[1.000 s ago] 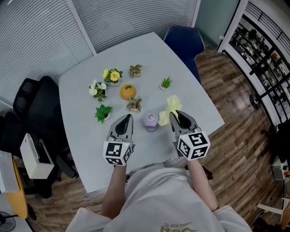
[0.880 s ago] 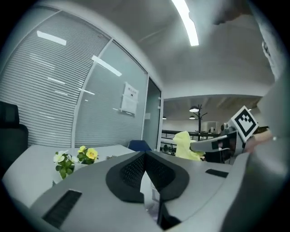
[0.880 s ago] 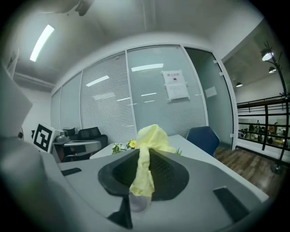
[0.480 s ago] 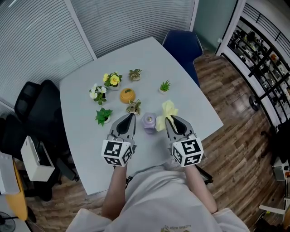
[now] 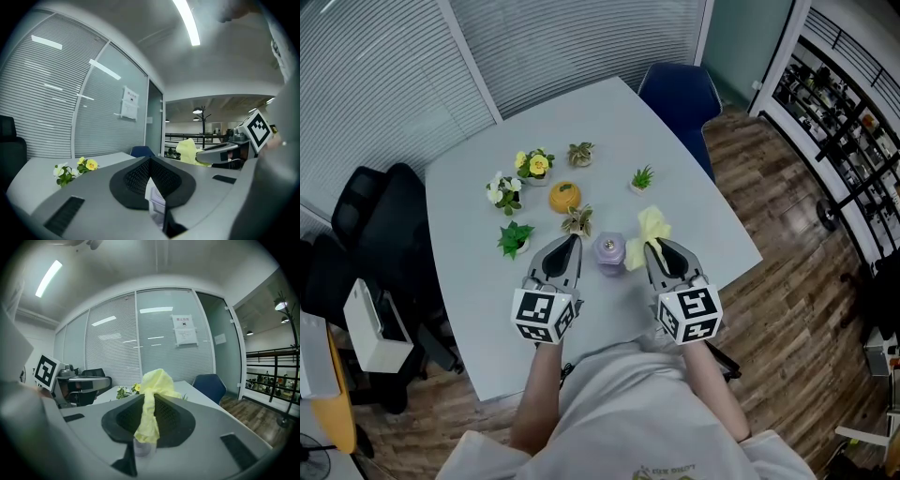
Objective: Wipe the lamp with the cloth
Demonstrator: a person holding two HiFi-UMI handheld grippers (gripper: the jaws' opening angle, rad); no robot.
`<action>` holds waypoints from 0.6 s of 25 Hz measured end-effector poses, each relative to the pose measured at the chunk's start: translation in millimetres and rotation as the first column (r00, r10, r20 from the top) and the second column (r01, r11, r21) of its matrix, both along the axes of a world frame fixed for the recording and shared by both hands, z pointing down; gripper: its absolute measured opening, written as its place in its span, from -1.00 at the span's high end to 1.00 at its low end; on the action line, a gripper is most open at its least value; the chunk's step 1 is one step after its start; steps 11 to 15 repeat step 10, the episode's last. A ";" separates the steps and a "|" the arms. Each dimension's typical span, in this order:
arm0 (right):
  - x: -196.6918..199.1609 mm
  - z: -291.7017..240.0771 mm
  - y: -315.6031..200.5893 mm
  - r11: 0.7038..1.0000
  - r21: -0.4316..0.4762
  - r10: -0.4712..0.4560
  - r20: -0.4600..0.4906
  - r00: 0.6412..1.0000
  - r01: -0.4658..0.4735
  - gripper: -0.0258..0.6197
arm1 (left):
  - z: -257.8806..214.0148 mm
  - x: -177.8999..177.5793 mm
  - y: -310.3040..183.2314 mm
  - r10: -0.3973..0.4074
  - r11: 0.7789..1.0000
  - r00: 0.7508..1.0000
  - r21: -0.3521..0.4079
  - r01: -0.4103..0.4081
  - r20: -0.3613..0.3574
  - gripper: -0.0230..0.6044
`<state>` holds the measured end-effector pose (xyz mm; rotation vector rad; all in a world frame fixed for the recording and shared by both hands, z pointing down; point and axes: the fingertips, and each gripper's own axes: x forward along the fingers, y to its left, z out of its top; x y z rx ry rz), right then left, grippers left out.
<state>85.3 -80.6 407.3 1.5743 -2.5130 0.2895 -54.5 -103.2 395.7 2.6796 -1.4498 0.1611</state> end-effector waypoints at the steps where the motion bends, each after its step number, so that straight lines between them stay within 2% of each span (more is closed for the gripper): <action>1: 0.0 -0.2 0.3 1.000 0.000 0.000 0.000 1.000 0.000 0.71 | -0.2 0.0 0.1 0.000 1.000 1.000 -0.001 0.000 -0.001 0.92; 15: 4.2 -0.9 0.1 1.000 0.006 0.007 0.001 1.000 -0.007 0.71 | 1.1 1.6 -0.5 0.000 1.000 1.000 0.000 0.000 0.000 0.92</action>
